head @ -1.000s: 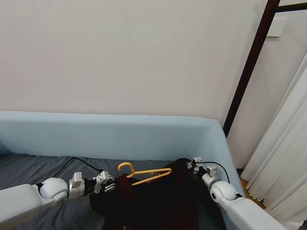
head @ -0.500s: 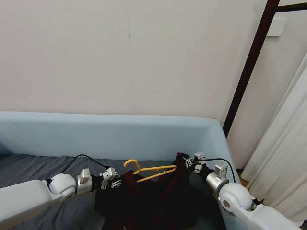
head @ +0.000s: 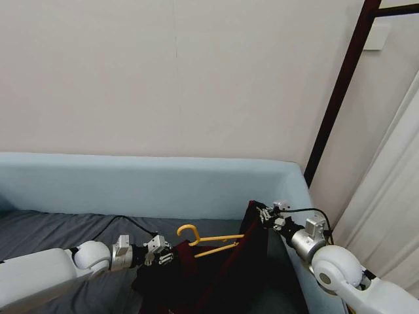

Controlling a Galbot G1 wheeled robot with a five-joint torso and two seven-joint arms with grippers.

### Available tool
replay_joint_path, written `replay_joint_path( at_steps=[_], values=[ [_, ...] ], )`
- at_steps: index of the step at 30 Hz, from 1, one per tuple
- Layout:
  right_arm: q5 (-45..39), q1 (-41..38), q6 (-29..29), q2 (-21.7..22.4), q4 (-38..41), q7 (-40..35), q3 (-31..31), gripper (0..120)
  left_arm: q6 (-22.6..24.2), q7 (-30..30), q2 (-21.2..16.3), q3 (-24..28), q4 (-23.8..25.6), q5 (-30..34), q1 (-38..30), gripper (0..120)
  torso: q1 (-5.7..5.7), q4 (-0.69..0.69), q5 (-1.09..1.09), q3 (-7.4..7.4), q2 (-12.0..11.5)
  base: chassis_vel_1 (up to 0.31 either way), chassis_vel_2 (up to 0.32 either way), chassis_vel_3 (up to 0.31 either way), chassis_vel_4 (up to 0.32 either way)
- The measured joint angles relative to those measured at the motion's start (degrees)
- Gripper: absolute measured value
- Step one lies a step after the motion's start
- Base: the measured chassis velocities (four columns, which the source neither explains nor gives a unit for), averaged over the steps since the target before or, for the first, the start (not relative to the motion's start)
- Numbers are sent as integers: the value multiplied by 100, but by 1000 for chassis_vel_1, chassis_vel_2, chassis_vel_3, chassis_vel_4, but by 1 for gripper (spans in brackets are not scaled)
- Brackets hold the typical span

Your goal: Pick up the clothes from the sofa and hang them on the clothes hanger.

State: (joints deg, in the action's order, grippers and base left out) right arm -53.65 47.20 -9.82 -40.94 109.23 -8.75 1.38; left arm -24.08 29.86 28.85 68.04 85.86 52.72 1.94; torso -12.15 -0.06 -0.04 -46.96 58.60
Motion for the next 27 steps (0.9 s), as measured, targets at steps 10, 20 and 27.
replay_joint_path(
  at_steps=[10,20,27],
  values=[
    [-219,116,-67,138,502,-118,-55,0,14,-260,204,-76,-332,-68,96,1,0,-2,-1,0,0,0,0,0,0],
    [-531,280,-138,463,1577,-173,-136,0,151,-538,293,-125,-315,-54,42,1,0,-2,-1,0,0,0,0,0,0],
    [-482,671,-159,617,2307,-99,-207,0,278,-903,449,-165,-371,-22,-129,1,0,0,-1,0,0,0,0,0,0]
  ],
)
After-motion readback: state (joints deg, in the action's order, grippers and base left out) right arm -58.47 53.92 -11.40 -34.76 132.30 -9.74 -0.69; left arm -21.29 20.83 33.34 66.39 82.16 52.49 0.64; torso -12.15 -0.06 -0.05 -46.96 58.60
